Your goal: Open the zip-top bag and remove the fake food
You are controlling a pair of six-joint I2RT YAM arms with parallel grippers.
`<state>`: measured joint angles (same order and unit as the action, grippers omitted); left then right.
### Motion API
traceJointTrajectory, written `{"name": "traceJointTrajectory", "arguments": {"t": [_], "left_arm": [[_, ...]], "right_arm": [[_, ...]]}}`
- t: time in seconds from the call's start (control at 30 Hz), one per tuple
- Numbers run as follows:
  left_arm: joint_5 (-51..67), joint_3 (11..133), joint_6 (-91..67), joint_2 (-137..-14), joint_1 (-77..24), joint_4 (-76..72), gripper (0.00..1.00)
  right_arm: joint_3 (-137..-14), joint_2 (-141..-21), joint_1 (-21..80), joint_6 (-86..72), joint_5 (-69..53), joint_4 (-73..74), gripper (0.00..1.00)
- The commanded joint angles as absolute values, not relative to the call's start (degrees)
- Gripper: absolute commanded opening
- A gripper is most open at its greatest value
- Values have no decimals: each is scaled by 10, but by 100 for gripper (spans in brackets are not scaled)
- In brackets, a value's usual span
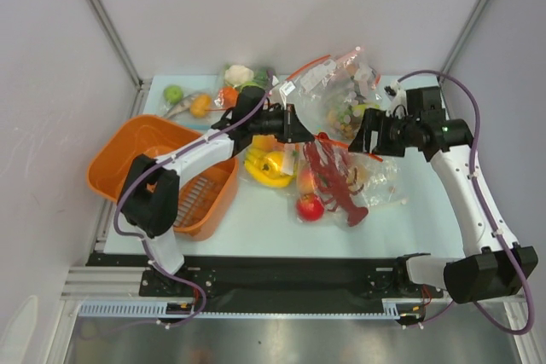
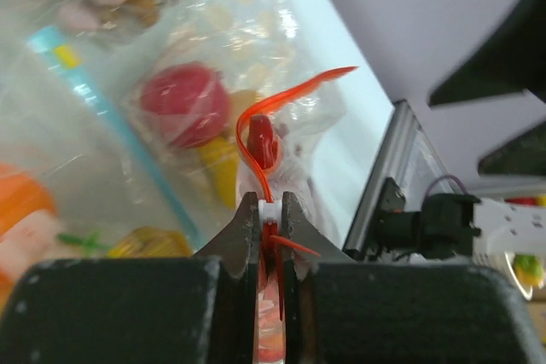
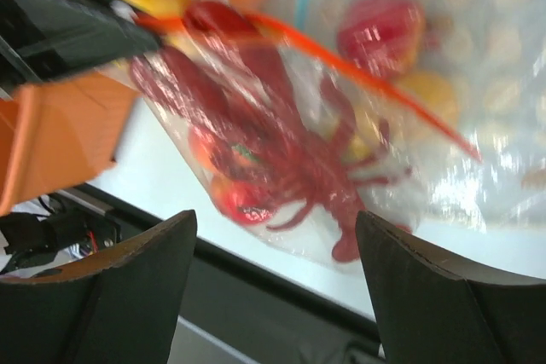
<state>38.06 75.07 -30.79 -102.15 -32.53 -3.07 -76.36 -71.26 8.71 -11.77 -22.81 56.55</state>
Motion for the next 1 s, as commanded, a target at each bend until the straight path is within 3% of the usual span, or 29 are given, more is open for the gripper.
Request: {"name": "traceJointTrajectory", "arguments": {"t": [0.0,0.23,0.83,0.97], "left_arm": [[474,751,-286,-965,-329,-119,0],[538,753,-306,-944,-330,-192,0],[561,776,-291,-936,-330,-170,0],[562,776,-285,-934,-330,-164,0]], "right_arm": [[-812,-720,84,-86,-277,489,82],[-825,-742,84,-32,-342,402,81],[-679,-701,54,19,-466,333,78],[-657,-698,54,19,-468,336,70]]}}
